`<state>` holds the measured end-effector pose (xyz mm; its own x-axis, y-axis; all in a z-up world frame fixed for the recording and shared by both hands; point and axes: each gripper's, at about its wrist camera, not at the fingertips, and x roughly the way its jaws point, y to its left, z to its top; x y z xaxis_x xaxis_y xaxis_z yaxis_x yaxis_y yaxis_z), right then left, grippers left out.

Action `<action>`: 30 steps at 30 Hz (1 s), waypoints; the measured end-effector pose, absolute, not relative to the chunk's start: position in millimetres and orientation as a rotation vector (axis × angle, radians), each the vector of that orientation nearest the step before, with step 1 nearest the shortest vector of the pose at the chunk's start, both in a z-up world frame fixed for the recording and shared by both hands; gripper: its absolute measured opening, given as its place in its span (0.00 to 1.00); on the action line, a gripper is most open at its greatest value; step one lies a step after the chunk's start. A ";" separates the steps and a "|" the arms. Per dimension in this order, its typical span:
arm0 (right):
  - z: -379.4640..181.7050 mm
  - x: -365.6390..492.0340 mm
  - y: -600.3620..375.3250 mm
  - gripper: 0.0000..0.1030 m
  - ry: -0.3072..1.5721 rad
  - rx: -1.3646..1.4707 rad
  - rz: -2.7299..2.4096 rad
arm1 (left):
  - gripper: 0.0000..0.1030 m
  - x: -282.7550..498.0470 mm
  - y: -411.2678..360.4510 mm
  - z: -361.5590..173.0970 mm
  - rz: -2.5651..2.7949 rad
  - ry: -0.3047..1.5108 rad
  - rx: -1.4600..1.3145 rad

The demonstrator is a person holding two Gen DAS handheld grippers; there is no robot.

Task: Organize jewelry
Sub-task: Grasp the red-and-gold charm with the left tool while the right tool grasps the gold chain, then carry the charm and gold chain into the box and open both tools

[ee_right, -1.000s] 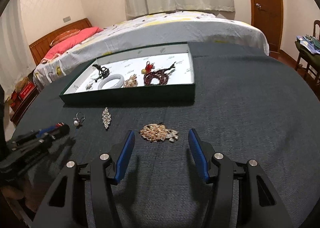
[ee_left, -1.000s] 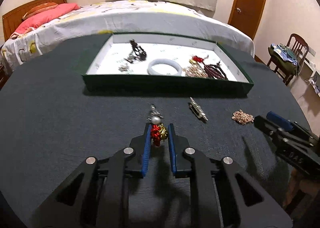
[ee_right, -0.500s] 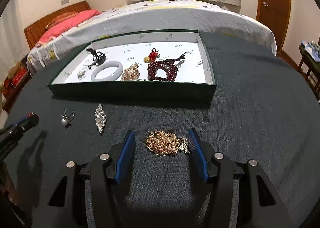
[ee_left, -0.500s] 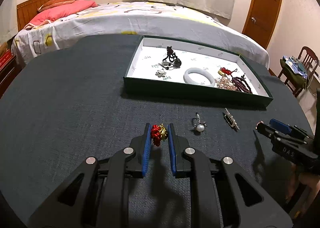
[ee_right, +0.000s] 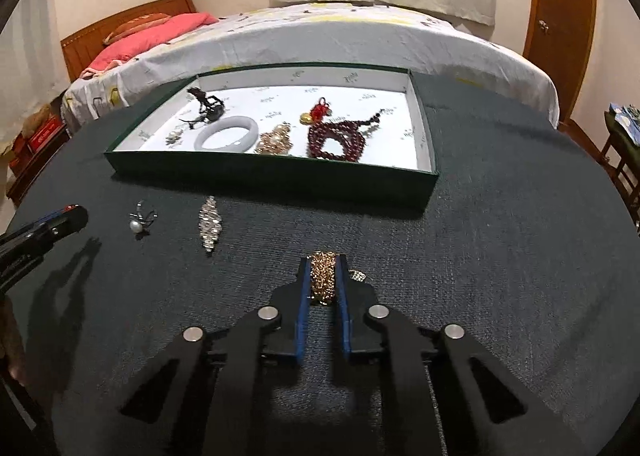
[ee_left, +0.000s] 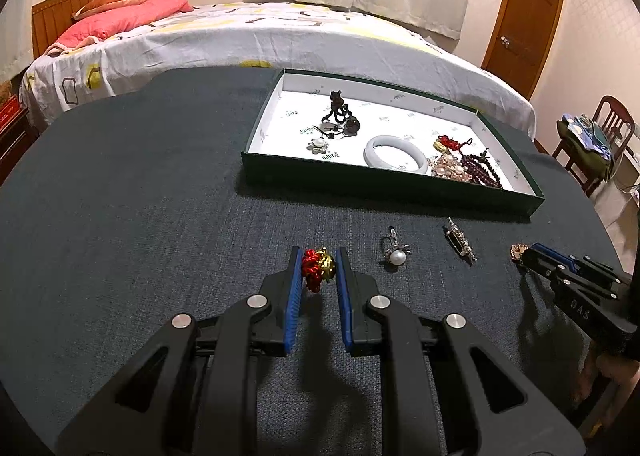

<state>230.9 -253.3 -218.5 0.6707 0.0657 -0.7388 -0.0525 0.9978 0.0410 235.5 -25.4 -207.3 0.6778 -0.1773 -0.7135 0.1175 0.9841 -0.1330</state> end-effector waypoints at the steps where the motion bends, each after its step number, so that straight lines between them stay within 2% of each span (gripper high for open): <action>1: -217.6 230.3 -253.2 0.10 0.826 0.020 0.070 | 0.16 235.5 -25.2 -207.1 -0.166 0.808 -0.078; 12: -200.3 220.1 -252.8 0.09 0.769 0.055 0.091 | 0.16 235.0 -27.4 -197.7 -0.173 0.788 -0.079; 30: -141.0 212.2 -254.9 0.09 0.620 0.074 0.119 | 0.16 235.7 -42.3 -157.2 -0.226 0.694 -0.077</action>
<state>212.2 -254.9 -141.0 0.8075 0.1337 -0.5746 -0.0891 0.9904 0.1052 235.7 -42.3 -157.2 0.7457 -0.2314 -0.6248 0.1805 0.9728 -0.1449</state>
